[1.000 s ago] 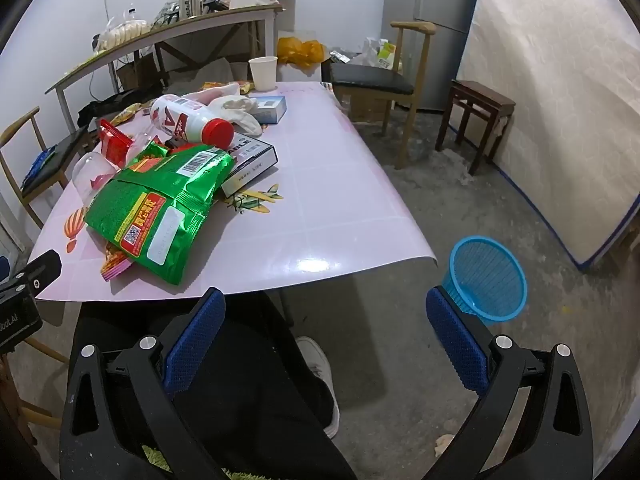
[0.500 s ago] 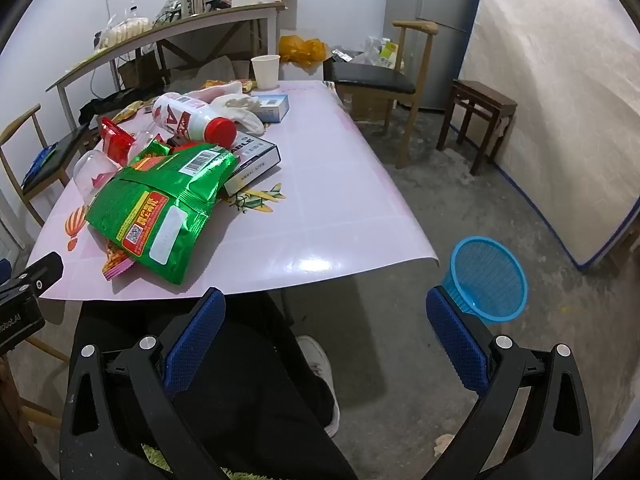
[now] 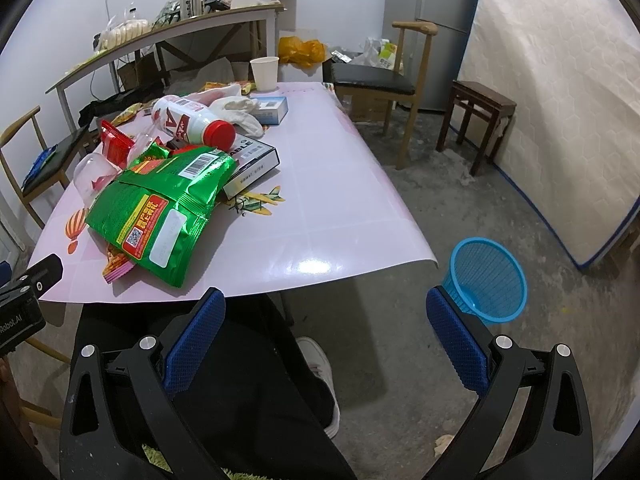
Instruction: Collect trash
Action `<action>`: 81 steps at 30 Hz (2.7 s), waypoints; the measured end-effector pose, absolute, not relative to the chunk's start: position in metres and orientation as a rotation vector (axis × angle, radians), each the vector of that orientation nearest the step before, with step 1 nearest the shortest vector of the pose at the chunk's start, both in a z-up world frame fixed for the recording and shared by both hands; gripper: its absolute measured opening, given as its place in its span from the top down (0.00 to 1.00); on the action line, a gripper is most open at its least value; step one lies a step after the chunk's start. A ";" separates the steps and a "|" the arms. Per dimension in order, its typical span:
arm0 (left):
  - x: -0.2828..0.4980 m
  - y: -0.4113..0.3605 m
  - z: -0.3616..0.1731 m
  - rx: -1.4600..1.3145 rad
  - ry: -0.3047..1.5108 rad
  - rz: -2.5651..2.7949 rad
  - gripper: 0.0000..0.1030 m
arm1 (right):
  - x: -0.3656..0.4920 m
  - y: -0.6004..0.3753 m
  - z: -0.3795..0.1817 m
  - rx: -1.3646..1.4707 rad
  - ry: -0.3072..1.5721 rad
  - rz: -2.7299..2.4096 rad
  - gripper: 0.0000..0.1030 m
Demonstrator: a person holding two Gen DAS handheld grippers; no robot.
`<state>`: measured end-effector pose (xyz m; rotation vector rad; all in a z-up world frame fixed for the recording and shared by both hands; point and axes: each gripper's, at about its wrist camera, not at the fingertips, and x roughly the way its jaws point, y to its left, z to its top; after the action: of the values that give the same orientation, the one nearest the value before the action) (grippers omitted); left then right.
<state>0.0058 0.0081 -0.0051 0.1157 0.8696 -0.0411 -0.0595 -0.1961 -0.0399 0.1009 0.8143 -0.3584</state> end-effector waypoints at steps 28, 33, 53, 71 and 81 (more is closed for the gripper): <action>0.005 0.008 -0.007 0.123 0.875 -0.021 0.05 | -0.058 -0.195 -0.040 0.106 0.811 -0.362 0.06; 0.005 0.008 -0.007 0.124 0.876 -0.017 0.05 | -0.058 -0.195 -0.040 0.106 0.811 -0.362 0.06; 0.017 0.013 -0.004 0.138 0.884 -0.039 0.05 | -0.050 -0.205 -0.034 0.129 0.796 -0.396 0.06; 0.094 0.093 0.024 -0.198 0.845 -0.416 0.05 | 0.017 -0.204 0.017 0.079 0.540 -0.258 0.06; 0.146 0.092 0.018 -0.126 0.751 -0.437 0.05 | 0.090 -0.179 0.040 0.197 0.622 0.159 0.16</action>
<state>0.1461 0.0924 0.0182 -0.1257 0.7507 -0.4369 0.0902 -0.1786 0.0397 0.1966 0.6219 0.1586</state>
